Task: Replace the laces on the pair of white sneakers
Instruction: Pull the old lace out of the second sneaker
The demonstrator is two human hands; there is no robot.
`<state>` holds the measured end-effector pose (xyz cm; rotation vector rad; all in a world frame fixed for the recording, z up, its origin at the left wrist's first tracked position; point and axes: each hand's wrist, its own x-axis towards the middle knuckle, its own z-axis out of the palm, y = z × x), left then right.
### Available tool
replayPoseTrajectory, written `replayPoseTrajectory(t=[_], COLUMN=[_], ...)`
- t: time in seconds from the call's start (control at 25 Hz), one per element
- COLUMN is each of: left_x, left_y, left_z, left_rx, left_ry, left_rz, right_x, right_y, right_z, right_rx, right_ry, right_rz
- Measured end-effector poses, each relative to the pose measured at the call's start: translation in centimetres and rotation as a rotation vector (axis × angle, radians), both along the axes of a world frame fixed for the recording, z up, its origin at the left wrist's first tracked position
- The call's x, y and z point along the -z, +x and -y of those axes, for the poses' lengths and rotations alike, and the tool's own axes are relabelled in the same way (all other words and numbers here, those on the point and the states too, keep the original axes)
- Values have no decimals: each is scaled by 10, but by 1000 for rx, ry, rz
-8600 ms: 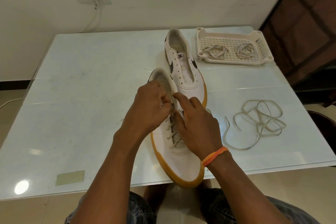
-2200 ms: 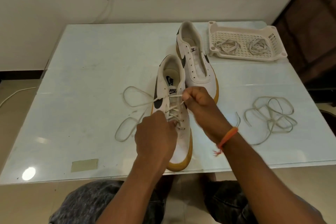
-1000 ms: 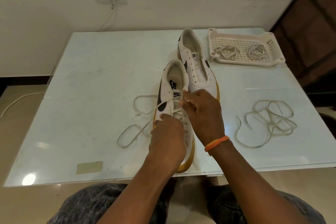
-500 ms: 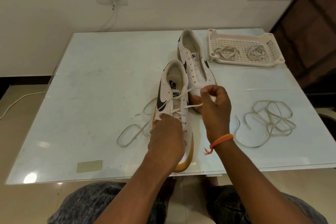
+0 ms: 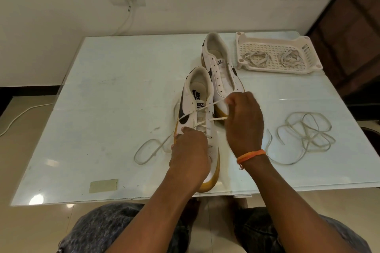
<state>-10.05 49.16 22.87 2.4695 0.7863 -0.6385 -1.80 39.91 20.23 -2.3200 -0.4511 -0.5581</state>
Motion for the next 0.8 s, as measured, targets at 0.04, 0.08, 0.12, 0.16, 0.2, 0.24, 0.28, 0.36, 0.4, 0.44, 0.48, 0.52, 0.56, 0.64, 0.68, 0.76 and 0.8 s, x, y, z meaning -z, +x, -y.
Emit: replayPoseTrajectory(t=[0.04,0.08,0.12,0.16,0.2,0.24,0.28,0.36,0.4,0.44,0.48,0.52,0.56,0.64,0.68,0.76,0.8], left_x=[-1,-2,-1,-1,2,5,8,12,14,15,17,17,17,16,14,15,15], left_y=[-2,-3,0,0,4,7,10,16,16,15,15,15,16,14,12,7,6], left_z=[0,0,0,0,-1,-1,-2,-3,-3,-3,-3,-3,-4,-5,-4,-2,-1], left_rx=[43,75,83,62,24,-34,-95,-156,-149,-130,-117,-116,-120,-130,-134,-91,-46], left_ry=[9,12,5,-8,-27,-54,-83,-109,-95,-79,-59,-51,-47,-51,-60,-36,-7], left_rz=[-6,-13,-27,-43,-61,-76,-101,-141,-154,-157,-152,-147,-138,-128,-105,-37,-11], right_x=[-5,-11,-12,-11,-10,-9,-6,6,12,17,18,20,19,12,7,-6,-10], right_y=[5,7,9,10,8,4,-2,-5,-4,-4,-5,-5,-6,-9,-9,-3,1], right_z=[1,2,2,3,3,0,-2,-7,-8,-10,-10,-9,-8,-5,-5,-6,-5], right_rx=[98,166,205,202,152,63,-44,-198,-220,-209,-192,-183,-188,-198,-164,-14,36], right_ry=[266,528,679,685,597,453,286,-72,-202,-257,-254,-237,-221,-138,-12,450,681], right_rz=[-109,-249,-353,-406,-417,-387,-327,-143,-41,29,85,139,176,138,59,-205,-332])
